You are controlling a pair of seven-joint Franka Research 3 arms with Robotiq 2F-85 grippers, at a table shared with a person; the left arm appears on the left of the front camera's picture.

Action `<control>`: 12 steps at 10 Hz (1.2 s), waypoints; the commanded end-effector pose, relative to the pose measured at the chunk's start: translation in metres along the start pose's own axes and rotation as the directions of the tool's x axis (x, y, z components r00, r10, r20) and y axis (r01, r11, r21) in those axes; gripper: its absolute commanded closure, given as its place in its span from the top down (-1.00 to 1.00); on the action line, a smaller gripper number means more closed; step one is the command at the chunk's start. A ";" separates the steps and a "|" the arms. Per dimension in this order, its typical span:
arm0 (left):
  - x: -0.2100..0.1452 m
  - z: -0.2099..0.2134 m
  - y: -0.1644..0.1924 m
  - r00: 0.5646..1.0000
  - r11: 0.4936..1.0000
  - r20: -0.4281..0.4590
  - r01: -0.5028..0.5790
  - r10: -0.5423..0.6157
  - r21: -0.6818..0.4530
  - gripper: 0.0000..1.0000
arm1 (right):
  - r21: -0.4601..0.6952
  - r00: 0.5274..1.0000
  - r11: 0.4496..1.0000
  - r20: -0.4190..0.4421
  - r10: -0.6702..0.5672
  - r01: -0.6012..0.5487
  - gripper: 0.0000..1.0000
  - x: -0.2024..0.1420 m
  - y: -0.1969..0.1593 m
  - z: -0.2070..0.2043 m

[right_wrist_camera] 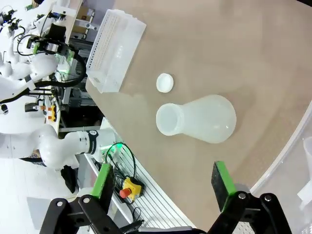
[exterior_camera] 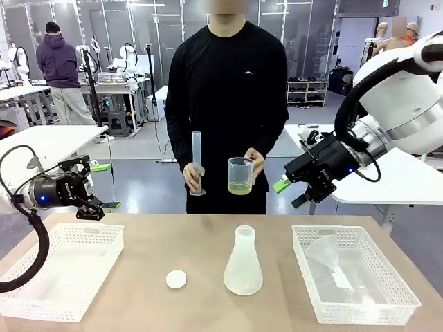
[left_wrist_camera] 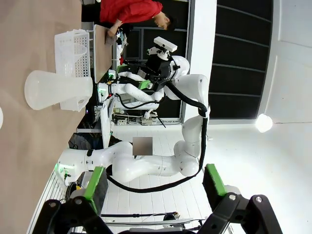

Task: Prepare the solutions needed for the experiment.
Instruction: Pick up the Plastic Funnel and insert it into the Big flask.

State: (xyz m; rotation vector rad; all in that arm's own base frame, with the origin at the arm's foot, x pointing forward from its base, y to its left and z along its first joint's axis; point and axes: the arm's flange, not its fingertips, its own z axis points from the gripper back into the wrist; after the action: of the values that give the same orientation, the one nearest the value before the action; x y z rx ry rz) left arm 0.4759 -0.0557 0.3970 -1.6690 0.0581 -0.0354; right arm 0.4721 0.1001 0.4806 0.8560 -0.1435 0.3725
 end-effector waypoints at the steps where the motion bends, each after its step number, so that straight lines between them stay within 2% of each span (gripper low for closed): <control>1: -0.002 0.000 -0.001 1.000 1.000 -0.001 0.008 -0.008 -0.002 1.00 | -0.070 0.960 0.964 -0.132 0.246 -0.257 1.00 0.007 -0.009 0.003; 2: -0.002 0.000 -0.001 1.000 1.000 -0.001 0.008 -0.008 -0.002 1.00 | -0.122 0.868 0.878 -0.265 0.420 -0.462 1.00 0.018 -0.021 0.010; 3: -0.002 0.000 -0.001 1.000 1.000 -0.001 0.008 -0.008 -0.002 1.00 | -0.223 0.835 0.832 -0.364 0.413 -0.509 1.00 0.031 -0.035 0.015; 4: -0.002 0.000 -0.001 1.000 1.000 -0.001 0.008 -0.008 -0.002 1.00 | -0.279 0.842 0.814 -0.358 0.404 -0.510 1.00 0.044 -0.046 0.020; 5: -0.002 0.000 -0.001 1.000 1.000 -0.001 0.008 -0.008 -0.002 1.00 | -0.313 0.825 0.793 -0.422 0.377 -0.523 1.00 0.050 -0.055 0.021; 6: -0.002 0.000 -0.001 1.000 1.000 -0.001 0.008 -0.008 -0.002 1.00 | -0.287 0.792 0.796 -0.499 0.351 -0.533 1.00 0.053 -0.059 0.019; 7: -0.002 0.000 -0.001 1.000 1.000 -0.001 0.008 -0.008 -0.002 1.00 | -0.264 0.835 0.834 -0.422 0.352 -0.485 1.00 0.037 -0.046 0.019; 10: -0.002 0.000 -0.001 1.000 1.000 -0.001 0.008 -0.008 -0.002 1.00 | -0.264 0.835 0.834 -0.422 0.352 -0.485 1.00 0.037 -0.046 0.019; 11: -0.002 0.000 -0.001 1.000 1.000 -0.001 0.008 -0.008 -0.002 1.00 | -0.272 0.820 0.821 -0.450 0.352 -0.502 1.00 0.045 -0.052 0.020; 12: -0.002 0.000 -0.001 1.000 1.000 -0.001 0.008 -0.008 -0.002 1.00 | -0.155 0.503 0.515 -0.565 0.654 -0.843 1.00 0.054 -0.055 0.011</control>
State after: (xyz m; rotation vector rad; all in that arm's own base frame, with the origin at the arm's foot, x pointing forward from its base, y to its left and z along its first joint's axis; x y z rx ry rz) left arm 0.4758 -0.0557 0.3969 -1.6691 0.0583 -0.0352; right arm 0.5350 0.0705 0.4715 0.2906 -0.0701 1.0572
